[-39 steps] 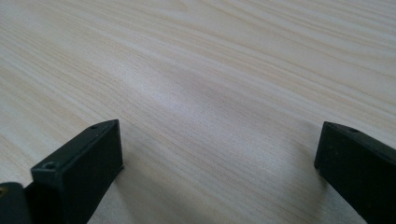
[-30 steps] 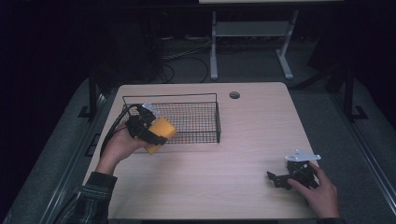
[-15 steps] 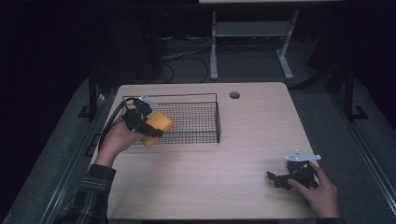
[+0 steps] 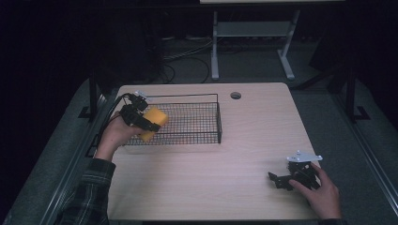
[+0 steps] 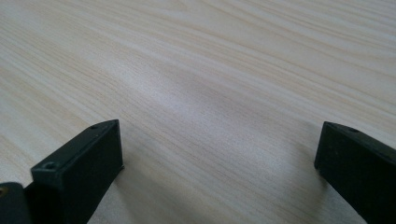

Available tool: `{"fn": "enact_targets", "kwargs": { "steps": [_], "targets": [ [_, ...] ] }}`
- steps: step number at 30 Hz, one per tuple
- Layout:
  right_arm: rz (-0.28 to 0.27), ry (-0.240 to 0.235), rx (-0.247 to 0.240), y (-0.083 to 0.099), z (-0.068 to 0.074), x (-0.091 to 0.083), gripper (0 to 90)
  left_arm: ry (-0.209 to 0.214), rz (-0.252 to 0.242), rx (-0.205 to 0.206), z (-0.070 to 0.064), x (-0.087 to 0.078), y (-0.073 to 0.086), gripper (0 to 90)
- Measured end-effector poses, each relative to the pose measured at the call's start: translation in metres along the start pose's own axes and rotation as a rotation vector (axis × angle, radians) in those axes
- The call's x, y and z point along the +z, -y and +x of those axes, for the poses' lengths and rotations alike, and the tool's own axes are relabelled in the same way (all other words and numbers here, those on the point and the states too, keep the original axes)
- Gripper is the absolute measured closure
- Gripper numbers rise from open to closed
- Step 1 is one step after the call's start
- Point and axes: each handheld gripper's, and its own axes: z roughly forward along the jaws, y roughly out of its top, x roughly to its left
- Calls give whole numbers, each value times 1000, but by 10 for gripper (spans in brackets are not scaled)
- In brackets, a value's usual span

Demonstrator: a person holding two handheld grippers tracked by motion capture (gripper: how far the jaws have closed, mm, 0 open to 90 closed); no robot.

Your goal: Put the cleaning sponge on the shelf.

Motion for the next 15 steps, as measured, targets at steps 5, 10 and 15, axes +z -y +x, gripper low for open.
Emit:
{"fn": "enact_targets", "kwargs": {
  "steps": [5,10,15],
  "targets": [
    [-1,0,0,0,0,0,2,-18,-2,-29,10,3,-2,226],
    [0,0,0,0,0,0,2,-37,-4,-60,21,6,-3,226],
    [-1,0,0,0,0,0,2,-53,-3,-92,33,8,-3,226]
  ]
}}
